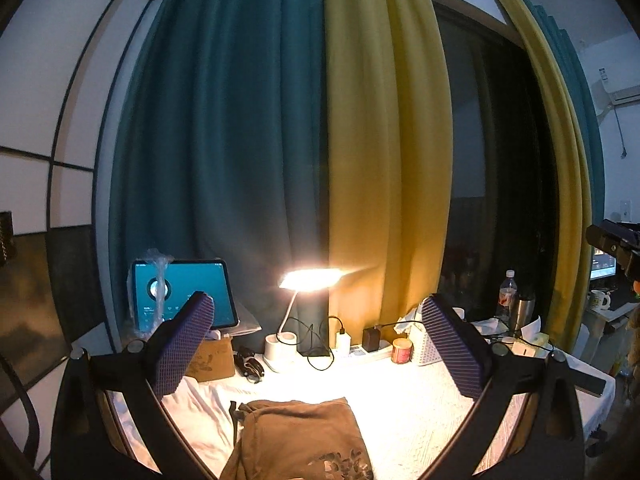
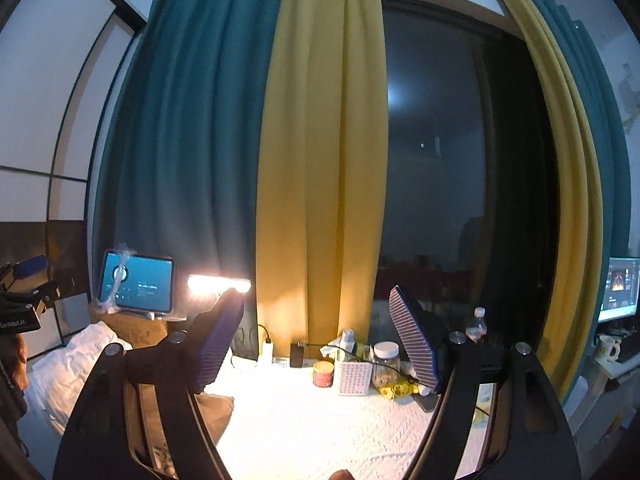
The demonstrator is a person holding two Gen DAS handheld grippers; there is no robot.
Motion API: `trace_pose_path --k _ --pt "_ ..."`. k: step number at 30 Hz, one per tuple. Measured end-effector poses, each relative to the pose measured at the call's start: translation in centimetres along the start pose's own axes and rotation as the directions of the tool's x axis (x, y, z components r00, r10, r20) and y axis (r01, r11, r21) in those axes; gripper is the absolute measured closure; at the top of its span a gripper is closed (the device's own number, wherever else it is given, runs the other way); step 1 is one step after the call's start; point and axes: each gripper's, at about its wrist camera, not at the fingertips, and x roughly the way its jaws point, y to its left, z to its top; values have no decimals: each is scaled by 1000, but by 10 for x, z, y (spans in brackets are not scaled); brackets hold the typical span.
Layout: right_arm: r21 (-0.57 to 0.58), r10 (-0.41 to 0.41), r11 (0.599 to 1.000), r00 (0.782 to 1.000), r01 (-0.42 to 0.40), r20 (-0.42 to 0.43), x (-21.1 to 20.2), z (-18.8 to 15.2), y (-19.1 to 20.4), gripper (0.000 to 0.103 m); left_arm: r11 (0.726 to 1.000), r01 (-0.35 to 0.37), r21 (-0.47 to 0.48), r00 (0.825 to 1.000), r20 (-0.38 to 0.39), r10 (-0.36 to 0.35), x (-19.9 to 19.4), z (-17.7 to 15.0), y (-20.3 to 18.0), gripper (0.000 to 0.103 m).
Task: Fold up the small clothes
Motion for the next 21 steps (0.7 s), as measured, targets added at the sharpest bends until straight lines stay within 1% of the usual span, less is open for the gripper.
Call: trace_pose_path --k 6,10,17,21 --pt "22 20 1000 1000 -20 16 -8 15 -2 25 1000 -5 -8 1000 13 5 -11 15 0 0" --pt "15 12 1000 999 -13 47 -17 28 -2 25 1000 -6 -13 999 41 7 -18 27 -2 0" --pt "25 17 999 997 -19 73 -23 42 -9 25 1000 -27 13 999 33 27 -22 43 -7 0" --pt "28 5 1000 996 -8 89 -26 49 -12 25 999 -32 7 998 50 31 -28 51 -8 0"
